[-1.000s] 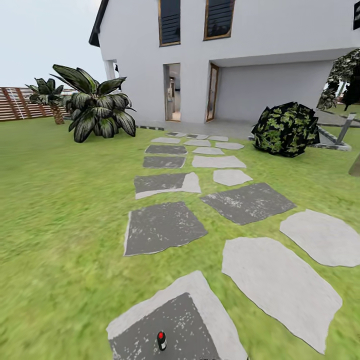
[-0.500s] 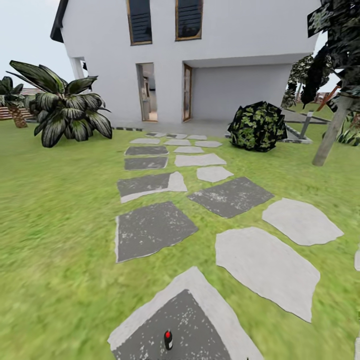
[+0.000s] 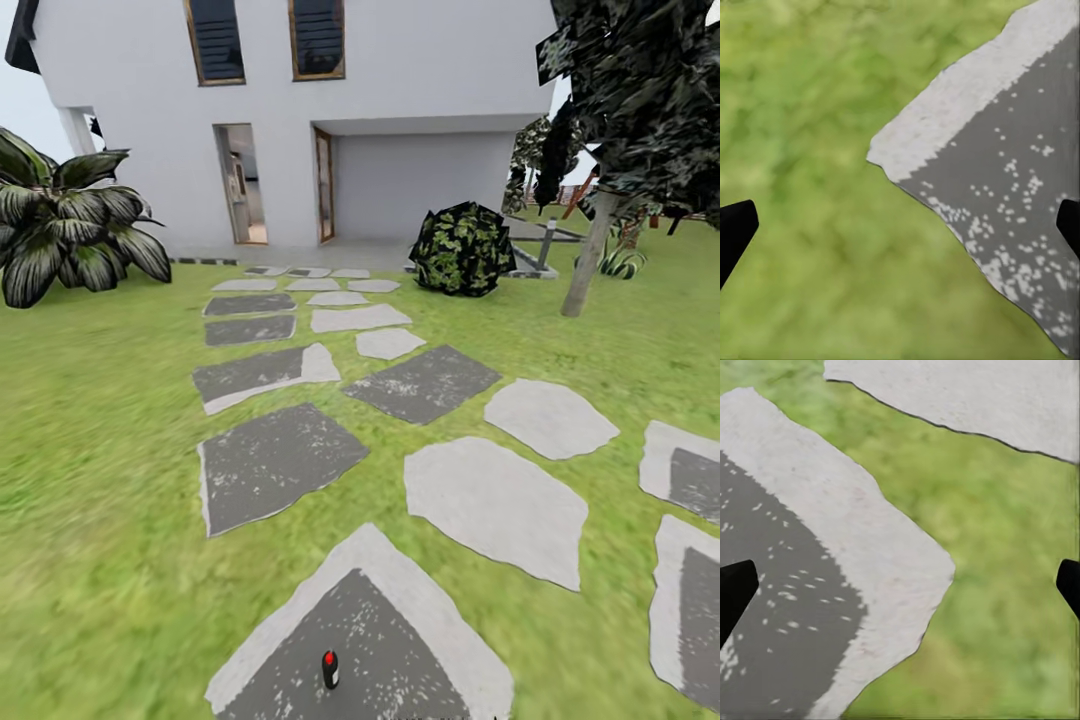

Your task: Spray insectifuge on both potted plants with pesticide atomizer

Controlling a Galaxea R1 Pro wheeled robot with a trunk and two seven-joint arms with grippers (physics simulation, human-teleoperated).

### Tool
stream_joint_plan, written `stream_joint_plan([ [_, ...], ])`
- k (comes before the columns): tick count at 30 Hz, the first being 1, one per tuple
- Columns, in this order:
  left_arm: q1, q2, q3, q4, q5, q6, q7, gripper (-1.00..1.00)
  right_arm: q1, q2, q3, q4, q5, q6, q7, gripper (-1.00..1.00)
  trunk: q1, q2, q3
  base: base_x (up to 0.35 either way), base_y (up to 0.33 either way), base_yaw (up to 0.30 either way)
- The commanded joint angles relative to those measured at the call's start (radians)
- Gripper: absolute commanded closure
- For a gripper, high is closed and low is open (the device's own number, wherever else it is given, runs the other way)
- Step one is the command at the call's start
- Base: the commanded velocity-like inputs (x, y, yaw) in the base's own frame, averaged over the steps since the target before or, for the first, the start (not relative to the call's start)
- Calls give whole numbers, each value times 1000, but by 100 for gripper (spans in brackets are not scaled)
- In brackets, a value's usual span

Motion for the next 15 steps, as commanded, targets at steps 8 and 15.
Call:
stream_joint_plan([
  [8,0,0,3,0,0,-4,-1,-100,-1,0,0,4,1,-3,-2,-100,0,0,-1,-1,3,-300],
  [15,-41,-7,4,-8,4,63,2,-100,-1,-1,0,-3,0,-4,-2,-100,0,0,-1,0,0,-218],
])
